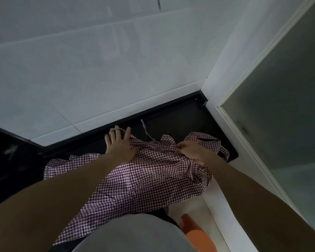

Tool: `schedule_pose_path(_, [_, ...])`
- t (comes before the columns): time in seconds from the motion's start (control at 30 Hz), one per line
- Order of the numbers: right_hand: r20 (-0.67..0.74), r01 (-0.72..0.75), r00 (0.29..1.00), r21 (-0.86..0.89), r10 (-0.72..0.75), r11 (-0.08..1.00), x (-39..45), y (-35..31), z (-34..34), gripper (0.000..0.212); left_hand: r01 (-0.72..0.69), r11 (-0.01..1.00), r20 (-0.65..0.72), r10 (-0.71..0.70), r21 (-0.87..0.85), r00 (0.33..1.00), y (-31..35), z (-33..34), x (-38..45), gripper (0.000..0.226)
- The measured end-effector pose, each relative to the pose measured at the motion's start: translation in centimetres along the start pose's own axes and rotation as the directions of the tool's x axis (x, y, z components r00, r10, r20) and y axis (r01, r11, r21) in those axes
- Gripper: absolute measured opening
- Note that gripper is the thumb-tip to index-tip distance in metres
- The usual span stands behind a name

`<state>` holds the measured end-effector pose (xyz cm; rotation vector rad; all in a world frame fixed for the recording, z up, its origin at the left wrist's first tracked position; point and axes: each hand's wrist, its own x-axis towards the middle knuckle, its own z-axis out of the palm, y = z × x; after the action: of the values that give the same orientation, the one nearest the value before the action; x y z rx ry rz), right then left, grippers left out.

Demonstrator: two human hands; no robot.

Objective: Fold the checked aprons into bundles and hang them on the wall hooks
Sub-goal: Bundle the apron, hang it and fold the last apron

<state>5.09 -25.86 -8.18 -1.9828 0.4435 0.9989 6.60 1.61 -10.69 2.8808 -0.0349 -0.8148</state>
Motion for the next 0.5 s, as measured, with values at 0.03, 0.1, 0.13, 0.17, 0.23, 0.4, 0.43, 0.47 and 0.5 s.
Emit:
schedule_pose_path(0.03, [-0.08, 0.013, 0.997, -0.069, -0.018, 0.998, 0.1, 0.2, -0.1, 0.028, -0.021, 0.999, -0.083, 0.017, -0.037, 0.996, -0.5, -0.3, -0.2, 0.089])
schedule_pose_path(0.1, [-0.26, 0.032, 0.964, -0.104, -0.059, 0.994, 0.1, 0.3, -0.2, 0.01, -0.12, 0.978, -0.251, 0.075, -0.171, 0.965, -1.3, -0.6, -0.5, 0.087])
schedule_pose_path(0.13, [-0.325, 0.042, 0.944, -0.071, -0.063, 0.997, 0.1, 0.3, -0.1, 0.014, -0.181, 0.954, -0.312, 0.1, -0.24, 0.945, -1.6, -0.6, -0.8, 0.086])
schedule_pose_path(0.17, [-0.368, 0.056, 0.928, -0.037, -0.066, 0.998, 0.1, 0.3, 0.1, 0.021, -0.226, 0.927, -0.356, 0.112, -0.298, 0.928, -1.8, -0.5, -1.0, 0.085])
schedule_pose_path(0.23, [-0.428, 0.067, 0.902, -0.006, -0.064, 0.998, 0.4, 0.5, 0.6, 0.021, -0.257, 0.907, -0.389, 0.116, -0.333, 0.914, -2.3, -0.4, -1.2, 0.075])
schedule_pose_path(0.4, [-0.754, 0.167, 0.487, -0.414, -0.44, 0.895, -0.2, 1.7, 4.0, 0.029, -0.09, 0.995, 0.069, 0.093, -0.043, 0.993, -4.8, 0.5, -1.8, 0.041])
schedule_pose_path(0.43, [-0.699, 0.26, 0.405, -0.53, -0.59, 0.807, -0.5, 1.9, 4.8, 0.024, -0.069, 0.994, 0.172, 0.082, -0.079, 0.982, -5.3, 0.8, -2.1, 0.05])
schedule_pose_path(0.47, [-0.601, 0.369, 0.375, -0.602, -0.706, 0.708, -0.5, 2.0, 5.5, 0.022, -0.06, 0.995, 0.243, 0.077, -0.075, 0.967, -5.8, 1.3, -2.3, 0.059])
schedule_pose_path(0.5, [-0.476, 0.481, 0.397, -0.62, -0.785, 0.62, -0.6, 2.1, 6.3, 0.024, -0.068, 0.997, 0.285, 0.074, -0.03, 0.956, -5.9, 1.4, -2.8, 0.066])
